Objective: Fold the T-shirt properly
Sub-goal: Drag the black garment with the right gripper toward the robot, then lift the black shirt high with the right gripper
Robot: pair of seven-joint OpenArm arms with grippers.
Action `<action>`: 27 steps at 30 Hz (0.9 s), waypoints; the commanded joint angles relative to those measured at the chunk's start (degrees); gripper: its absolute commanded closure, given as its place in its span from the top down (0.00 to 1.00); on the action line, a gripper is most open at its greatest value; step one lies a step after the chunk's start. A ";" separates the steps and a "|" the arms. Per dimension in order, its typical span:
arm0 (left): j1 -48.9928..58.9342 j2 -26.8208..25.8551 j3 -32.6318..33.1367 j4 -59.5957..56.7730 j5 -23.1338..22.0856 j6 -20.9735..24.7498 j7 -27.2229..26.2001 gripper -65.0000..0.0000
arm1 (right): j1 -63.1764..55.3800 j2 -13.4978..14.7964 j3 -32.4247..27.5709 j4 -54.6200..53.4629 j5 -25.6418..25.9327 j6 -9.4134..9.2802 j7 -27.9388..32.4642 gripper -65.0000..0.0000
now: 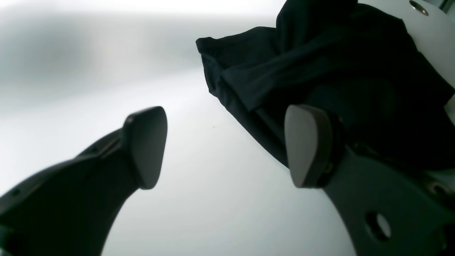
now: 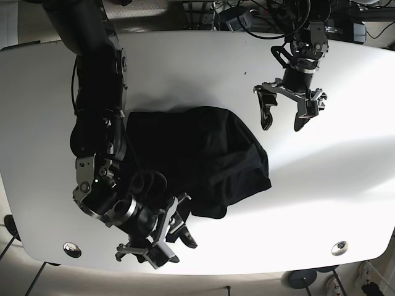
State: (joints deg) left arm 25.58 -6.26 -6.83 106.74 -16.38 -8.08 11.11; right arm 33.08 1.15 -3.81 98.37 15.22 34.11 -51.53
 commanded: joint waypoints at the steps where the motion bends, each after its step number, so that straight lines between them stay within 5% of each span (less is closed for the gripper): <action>1: -0.22 -0.20 -0.07 1.09 -0.37 -0.23 -1.58 0.74 | -0.51 -1.54 0.08 0.40 0.47 -0.31 1.64 0.68; 2: -0.40 -0.20 -0.07 1.00 -0.37 -0.23 -1.58 0.74 | -2.18 -2.25 -0.19 -1.36 0.73 -0.31 1.64 0.83; 4: -0.40 -0.20 0.11 1.00 -0.37 -0.23 -1.58 0.74 | -4.47 -3.74 -0.19 -3.99 0.56 -0.31 1.64 0.92; 9: -0.48 -0.20 0.11 1.00 -0.37 -0.23 -1.58 0.74 | -6.49 -6.47 -0.27 -20.08 0.73 -0.31 7.88 0.84; 18: -0.05 -0.20 0.11 1.00 -0.37 -0.23 -1.58 0.74 | 3.27 -5.94 -0.36 -49.97 0.38 -0.39 24.85 0.83; 27: 0.48 -0.20 0.19 1.00 -0.37 -0.23 -1.58 0.74 | 5.38 -6.47 -0.19 -54.46 -7.62 -0.39 30.30 0.83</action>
State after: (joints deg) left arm 26.20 -6.24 -6.59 106.74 -16.38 -8.12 11.09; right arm 36.27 -5.06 -4.08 43.00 6.74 33.26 -22.70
